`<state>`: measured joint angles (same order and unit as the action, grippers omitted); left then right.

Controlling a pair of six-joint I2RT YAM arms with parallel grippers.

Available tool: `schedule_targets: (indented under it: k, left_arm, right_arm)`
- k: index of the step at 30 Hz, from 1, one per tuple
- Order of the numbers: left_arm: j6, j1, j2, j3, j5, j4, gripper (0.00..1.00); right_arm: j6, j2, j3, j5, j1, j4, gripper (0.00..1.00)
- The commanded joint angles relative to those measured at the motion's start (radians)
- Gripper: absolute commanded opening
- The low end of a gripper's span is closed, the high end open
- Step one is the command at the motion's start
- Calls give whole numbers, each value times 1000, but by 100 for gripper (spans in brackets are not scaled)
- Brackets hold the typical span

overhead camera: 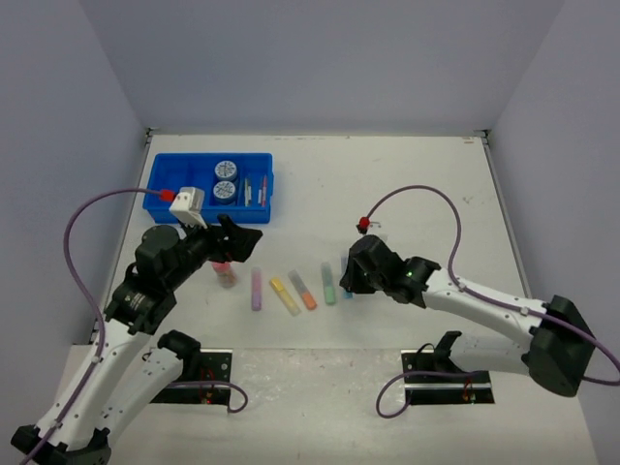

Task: Sort the stationery into containers
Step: Pick up the pen from the center of the board.

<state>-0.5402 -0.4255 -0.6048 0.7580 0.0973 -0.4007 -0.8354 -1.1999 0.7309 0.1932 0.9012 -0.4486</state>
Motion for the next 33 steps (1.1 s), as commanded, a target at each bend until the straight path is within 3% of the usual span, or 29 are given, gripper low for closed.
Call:
schedule_targets:
  k: [1,6,11,19,23,26,27,29,30,31,32,33]
  left_arm:
    - [-180,4,-81,-109,374,413,100]
    - [-376,-10,-120,-244,416,789,98]
    - [-383,-57,-213,-237,416,891,90]
    - [-347,-138,-288,-232,360,904,74]
    - [-342,-142,-307,-219,368,914,44]
    - [-321,-142,-317,-201,367,890,6]
    - [-306,-142,-319,-190,361,870,0]
    - [-265,-142,-320,-143,327,808,0]
    - [-234,-141,-320,-115,295,762,0]
    - [-163,-135,-336,-53,219,662,0]
    - [-111,-129,-350,-9,161,548,0]
    - [-44,-105,-371,46,72,498,0]
  right_arm:
    - [181,152,10,-100,13,270,0]
    - [234,159,88,-126,53,340,0]
    - [265,123,172,-61,124,339,0]
    - [292,49,269,-58,168,333,0]
    - [300,5,306,-54,188,329,0]
    - [304,-12,319,-42,190,328,0]
    - [303,-12,317,-33,189,332,0]
    - [300,-1,303,-18,189,347,0]
    - [297,3,294,-9,189,353,8]
    - [283,12,274,21,191,350,64]
    - [274,18,265,82,188,340,89]
    - [268,24,256,128,185,321,95]
